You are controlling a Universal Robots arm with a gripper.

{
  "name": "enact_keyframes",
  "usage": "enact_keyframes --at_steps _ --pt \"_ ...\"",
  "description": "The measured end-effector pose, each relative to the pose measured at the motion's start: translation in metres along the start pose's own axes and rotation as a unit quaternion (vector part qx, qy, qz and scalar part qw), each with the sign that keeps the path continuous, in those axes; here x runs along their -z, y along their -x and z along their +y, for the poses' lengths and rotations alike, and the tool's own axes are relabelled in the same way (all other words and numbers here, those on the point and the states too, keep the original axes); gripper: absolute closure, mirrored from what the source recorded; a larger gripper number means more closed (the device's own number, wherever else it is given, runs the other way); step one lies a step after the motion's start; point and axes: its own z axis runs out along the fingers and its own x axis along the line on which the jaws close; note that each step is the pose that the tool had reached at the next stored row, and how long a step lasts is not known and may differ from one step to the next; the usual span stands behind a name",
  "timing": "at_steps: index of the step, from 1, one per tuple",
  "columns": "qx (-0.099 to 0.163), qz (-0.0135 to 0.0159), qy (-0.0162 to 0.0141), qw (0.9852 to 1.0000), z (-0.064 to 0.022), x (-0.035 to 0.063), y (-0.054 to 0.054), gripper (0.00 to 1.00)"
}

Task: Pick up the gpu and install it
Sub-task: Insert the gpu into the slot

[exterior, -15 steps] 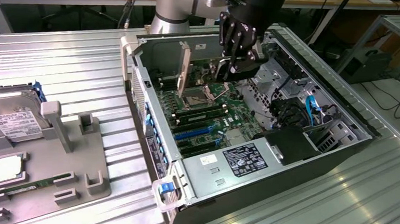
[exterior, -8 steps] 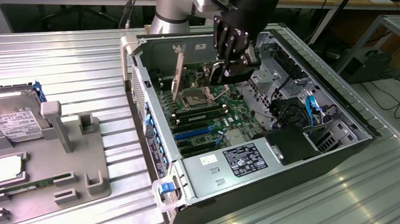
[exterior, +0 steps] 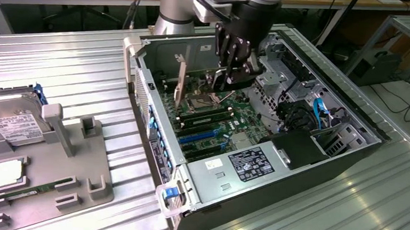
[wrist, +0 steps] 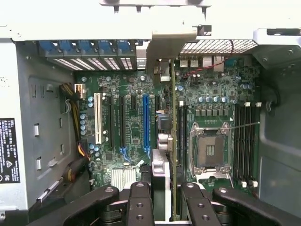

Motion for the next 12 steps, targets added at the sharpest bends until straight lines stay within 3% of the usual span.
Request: enact_keyframes --at_steps 8,12 --pt "-0.02 0.0002 -0.0002 0.9998 0.0011 -0.013 0.0 0.72" --pt "-0.016 0.0001 0.001 0.9999 0.0077 -0.0216 0.0 0.72"
